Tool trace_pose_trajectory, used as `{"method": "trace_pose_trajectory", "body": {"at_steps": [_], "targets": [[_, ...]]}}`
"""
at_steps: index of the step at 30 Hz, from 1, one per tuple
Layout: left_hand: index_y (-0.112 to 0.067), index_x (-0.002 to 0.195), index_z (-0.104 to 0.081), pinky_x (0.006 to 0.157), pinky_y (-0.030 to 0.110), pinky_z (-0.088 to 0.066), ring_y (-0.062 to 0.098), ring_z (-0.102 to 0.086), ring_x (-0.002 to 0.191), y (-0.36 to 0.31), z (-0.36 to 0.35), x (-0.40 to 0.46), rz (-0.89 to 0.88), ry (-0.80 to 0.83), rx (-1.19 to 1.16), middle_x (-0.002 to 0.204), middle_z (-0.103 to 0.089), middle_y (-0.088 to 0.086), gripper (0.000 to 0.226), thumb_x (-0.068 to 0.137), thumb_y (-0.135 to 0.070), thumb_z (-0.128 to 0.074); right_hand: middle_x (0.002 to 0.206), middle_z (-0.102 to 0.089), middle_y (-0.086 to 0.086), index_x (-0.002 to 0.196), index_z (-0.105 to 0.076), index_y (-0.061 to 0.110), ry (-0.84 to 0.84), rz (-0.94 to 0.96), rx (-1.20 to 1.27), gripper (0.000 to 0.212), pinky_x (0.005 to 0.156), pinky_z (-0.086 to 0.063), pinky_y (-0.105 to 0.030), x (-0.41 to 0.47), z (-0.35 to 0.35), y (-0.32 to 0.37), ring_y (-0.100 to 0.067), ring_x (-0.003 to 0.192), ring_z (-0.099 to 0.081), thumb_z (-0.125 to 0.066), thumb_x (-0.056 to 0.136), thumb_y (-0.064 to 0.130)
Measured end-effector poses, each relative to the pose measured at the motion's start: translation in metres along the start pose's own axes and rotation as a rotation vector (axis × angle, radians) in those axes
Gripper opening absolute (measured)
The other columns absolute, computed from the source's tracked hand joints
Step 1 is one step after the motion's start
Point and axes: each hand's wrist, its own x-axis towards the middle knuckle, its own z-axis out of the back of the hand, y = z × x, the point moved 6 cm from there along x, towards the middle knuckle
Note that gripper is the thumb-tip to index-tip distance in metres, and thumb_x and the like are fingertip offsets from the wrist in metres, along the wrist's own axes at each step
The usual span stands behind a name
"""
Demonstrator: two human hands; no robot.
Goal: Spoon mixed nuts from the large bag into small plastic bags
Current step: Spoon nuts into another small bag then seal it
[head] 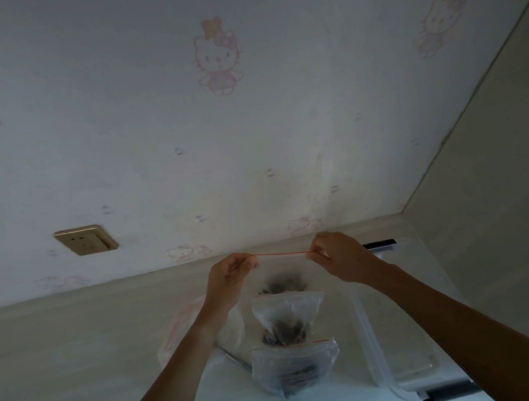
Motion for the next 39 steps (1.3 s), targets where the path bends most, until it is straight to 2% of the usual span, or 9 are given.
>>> {"method": "trace_pose_trajectory", "body": {"at_steps": [5,8,10,13,17,25,30,35,39], "targets": [[-0.005,0.090,-0.075,0.086,0.026,-0.055,0.014,-0.073,0.081,0.004,0.000,-0.003,0.015,0.007,-0.032,0.084,-0.078,0.009,0.010,0.096,-0.001,-0.068,0.081,-0.064,-0.008,0.084,-0.067,0.005,0.014,-0.049,0.095,0.041,0.073,-0.044,-0.036,-0.003,-0.002,-0.007,-0.023,0.076,-0.058,-0.060,0.101,0.042],[-0.006,0.092,-0.074,0.086,0.029,-0.056,0.015,-0.073,0.083,0.007,0.003,-0.006,0.026,0.037,-0.060,0.084,-0.078,0.006,0.008,0.094,0.001,-0.070,0.063,-0.053,0.002,0.069,-0.060,0.011,0.035,-0.053,0.161,0.046,0.062,-0.040,-0.032,-0.007,-0.007,-0.012,-0.015,0.062,-0.051,-0.061,0.099,0.046],[-0.008,0.096,-0.072,0.083,0.027,-0.056,0.012,-0.073,0.083,0.007,0.004,-0.010,0.052,0.079,-0.095,0.084,-0.079,0.001,0.011,0.091,0.002,-0.073,0.069,-0.060,0.001,0.076,-0.067,0.009,0.042,-0.049,0.213,0.039,0.063,-0.041,-0.027,-0.012,-0.013,-0.014,-0.012,0.064,-0.053,-0.064,0.099,0.041],[-0.014,0.112,-0.067,0.090,0.032,-0.055,0.023,-0.074,0.098,0.007,0.002,-0.017,0.074,0.182,-0.078,0.097,-0.079,0.002,0.036,0.083,0.001,-0.082,0.086,-0.069,0.008,0.099,-0.074,0.015,0.023,-0.044,0.317,0.018,0.069,-0.048,-0.019,-0.019,-0.019,-0.015,0.003,0.074,-0.061,-0.069,0.097,0.033],[-0.029,0.132,-0.059,0.092,0.012,-0.048,0.002,-0.069,0.105,0.006,-0.003,-0.028,-0.066,0.311,0.216,0.112,-0.076,-0.006,0.076,0.067,-0.026,-0.098,0.106,-0.072,0.006,0.120,-0.069,0.018,0.044,-0.027,0.333,0.024,0.081,-0.054,-0.022,-0.028,-0.024,-0.007,-0.004,0.090,-0.066,-0.065,0.100,0.032],[-0.040,0.150,-0.039,0.100,0.015,-0.042,-0.007,-0.057,0.118,-0.009,-0.014,-0.039,-0.244,0.439,0.566,0.126,-0.065,-0.017,0.108,0.059,-0.052,-0.095,0.096,-0.073,-0.001,0.108,-0.070,0.016,0.052,0.003,0.324,0.012,0.078,-0.053,-0.032,-0.034,-0.030,0.017,-0.017,0.085,-0.068,-0.061,0.100,0.014],[-0.027,0.140,-0.056,0.104,0.033,-0.046,0.007,-0.059,0.121,-0.018,-0.022,-0.039,-0.332,0.426,0.784,0.132,-0.062,-0.010,0.088,0.063,-0.046,-0.094,0.109,-0.076,-0.007,0.113,-0.075,0.006,0.145,-0.013,0.289,0.022,0.086,-0.051,-0.025,-0.025,-0.040,0.029,-0.017,0.096,-0.068,-0.057,0.102,0.013],[-0.023,0.111,-0.074,0.085,0.027,-0.047,0.016,-0.066,0.102,-0.014,-0.018,-0.039,-0.356,0.349,0.906,0.108,-0.072,-0.005,0.040,0.084,-0.053,-0.078,0.109,-0.075,-0.007,0.110,-0.076,0.009,0.234,-0.032,0.270,0.028,0.086,-0.053,-0.031,-0.030,-0.044,0.034,-0.019,0.097,-0.069,-0.055,0.105,0.026],[-0.025,0.101,-0.076,0.083,0.030,-0.053,0.009,-0.069,0.092,-0.016,-0.015,-0.046,-0.347,0.369,0.746,0.097,-0.074,-0.011,0.018,0.093,-0.042,-0.072,0.101,-0.075,-0.007,0.113,-0.066,0.014,0.196,-0.007,0.269,0.016,0.077,-0.053,-0.032,-0.041,-0.037,0.036,-0.021,0.088,-0.069,-0.065,0.097,0.019]]}}
